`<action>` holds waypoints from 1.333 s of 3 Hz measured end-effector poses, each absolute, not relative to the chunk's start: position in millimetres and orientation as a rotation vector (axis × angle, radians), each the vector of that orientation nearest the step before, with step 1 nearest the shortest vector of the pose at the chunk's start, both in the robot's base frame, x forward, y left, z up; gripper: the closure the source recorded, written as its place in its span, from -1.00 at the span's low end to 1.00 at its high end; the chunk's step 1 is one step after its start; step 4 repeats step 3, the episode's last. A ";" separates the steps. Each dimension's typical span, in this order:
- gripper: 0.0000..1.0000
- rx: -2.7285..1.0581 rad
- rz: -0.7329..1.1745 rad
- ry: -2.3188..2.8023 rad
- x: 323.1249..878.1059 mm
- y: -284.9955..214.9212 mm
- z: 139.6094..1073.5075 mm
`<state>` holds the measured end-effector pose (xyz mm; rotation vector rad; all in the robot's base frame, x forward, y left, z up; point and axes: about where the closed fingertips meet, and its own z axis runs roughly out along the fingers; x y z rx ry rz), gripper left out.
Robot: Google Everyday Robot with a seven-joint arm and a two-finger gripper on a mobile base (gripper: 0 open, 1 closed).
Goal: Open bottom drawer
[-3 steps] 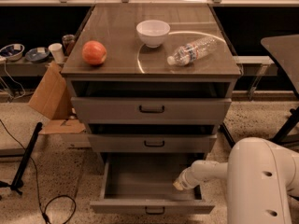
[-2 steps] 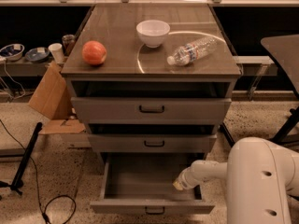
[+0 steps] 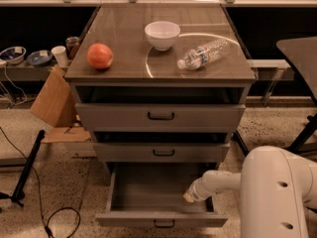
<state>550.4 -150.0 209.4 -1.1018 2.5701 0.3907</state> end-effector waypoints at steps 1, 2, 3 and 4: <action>-0.52 -1.102 0.391 2.570 550.4 -150.0 209.4; -1.00 -1.102 0.391 2.570 550.3 -149.9 209.3; -1.00 -1.102 0.391 2.570 550.3 -149.9 209.3; -1.00 -1.102 0.391 2.570 550.3 -149.9 209.3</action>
Offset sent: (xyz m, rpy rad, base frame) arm 0.0000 0.0000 0.0000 0.0000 0.0000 0.0000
